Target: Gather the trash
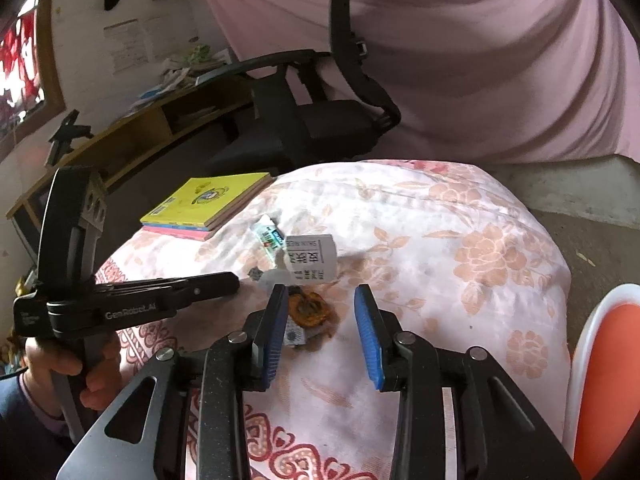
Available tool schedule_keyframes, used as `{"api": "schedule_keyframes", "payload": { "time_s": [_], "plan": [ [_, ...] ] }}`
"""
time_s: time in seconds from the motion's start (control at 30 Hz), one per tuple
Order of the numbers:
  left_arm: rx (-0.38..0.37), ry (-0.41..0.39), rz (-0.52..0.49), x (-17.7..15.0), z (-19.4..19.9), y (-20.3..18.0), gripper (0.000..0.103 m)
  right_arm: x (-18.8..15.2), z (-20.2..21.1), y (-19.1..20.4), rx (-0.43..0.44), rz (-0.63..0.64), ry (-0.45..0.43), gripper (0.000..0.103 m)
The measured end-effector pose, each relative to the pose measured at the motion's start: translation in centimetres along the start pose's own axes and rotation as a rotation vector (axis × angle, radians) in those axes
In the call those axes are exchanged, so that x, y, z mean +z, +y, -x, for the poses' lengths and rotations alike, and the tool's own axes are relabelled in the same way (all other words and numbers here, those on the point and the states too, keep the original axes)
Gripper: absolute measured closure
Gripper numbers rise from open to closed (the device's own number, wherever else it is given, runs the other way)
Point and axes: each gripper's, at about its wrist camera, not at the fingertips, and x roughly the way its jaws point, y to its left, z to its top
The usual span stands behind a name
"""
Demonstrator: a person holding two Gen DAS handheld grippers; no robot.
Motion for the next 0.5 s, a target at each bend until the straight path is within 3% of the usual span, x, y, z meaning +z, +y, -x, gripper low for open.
{"api": "schedule_keyframes", "payload": {
  "time_s": [0.2,0.3,0.5],
  "plan": [
    [-0.004,0.003,-0.004,-0.1,-0.1,-0.3,0.103,0.0,-1.7,0.5,-0.007,0.015,0.074,0.072],
    [-0.008,0.006,-0.013,0.0,-0.3,-0.6,0.103,-0.2,-1.5,-0.2,0.009,-0.023,0.065,0.086],
    [-0.024,0.009,-0.04,0.0,-0.6,-1.2,0.102,-0.3,-1.0,-1.8,0.003,-0.091,0.052,0.091]
  ]
}}
